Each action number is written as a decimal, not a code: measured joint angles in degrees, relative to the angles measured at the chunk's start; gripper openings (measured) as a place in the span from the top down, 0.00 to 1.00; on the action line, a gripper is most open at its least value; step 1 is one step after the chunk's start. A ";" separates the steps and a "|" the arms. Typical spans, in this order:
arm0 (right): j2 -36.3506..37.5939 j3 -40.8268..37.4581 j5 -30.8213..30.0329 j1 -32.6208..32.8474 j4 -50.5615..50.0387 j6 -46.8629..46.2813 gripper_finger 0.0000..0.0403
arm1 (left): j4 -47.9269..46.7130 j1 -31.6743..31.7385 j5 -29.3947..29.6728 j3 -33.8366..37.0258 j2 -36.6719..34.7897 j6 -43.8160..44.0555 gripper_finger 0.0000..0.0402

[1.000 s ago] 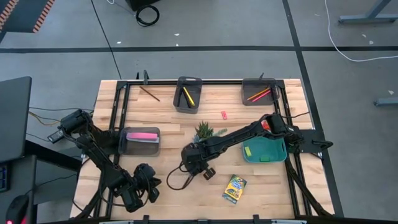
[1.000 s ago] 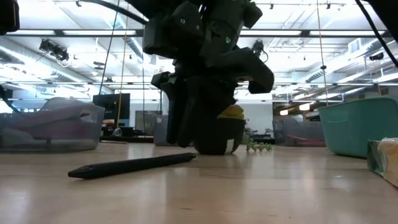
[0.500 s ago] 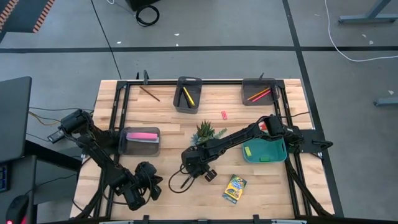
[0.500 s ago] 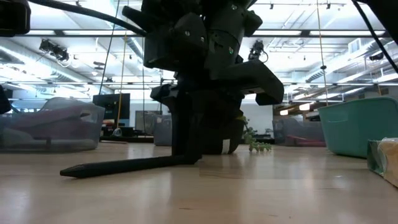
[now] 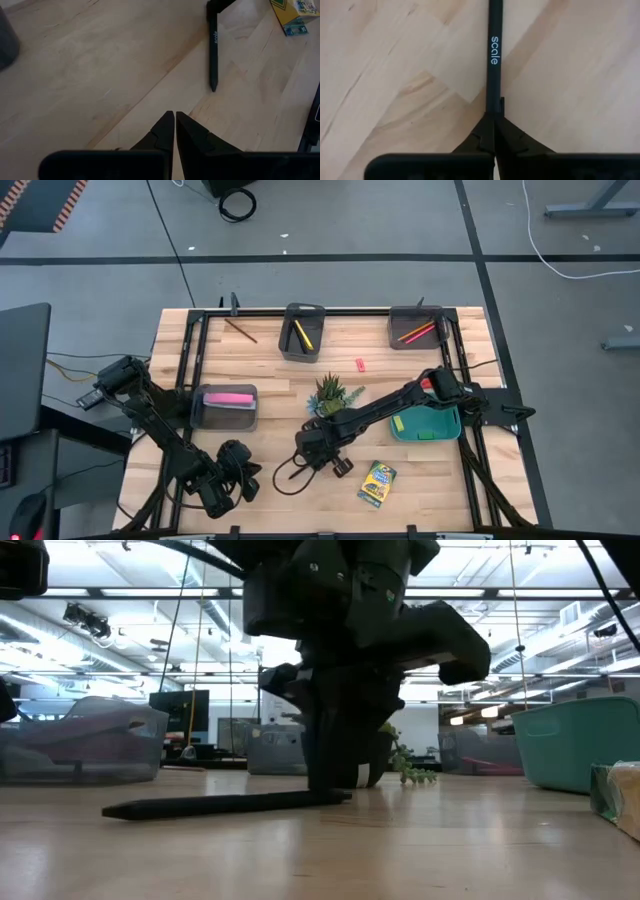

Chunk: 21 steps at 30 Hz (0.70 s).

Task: Sort crayons/erasers/pens/pencils in bins
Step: Put the black pen into the left black bin

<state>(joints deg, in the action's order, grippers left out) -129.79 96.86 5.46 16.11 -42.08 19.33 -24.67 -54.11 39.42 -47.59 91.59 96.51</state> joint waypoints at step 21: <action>7.39 -0.41 -0.85 -1.68 -3.01 -14.67 0.97 | -0.06 0.16 -0.57 0.00 0.00 -0.29 0.94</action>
<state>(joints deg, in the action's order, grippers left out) -122.39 96.45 4.61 14.44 -45.09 4.65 -24.73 -53.95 38.85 -47.59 91.59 96.22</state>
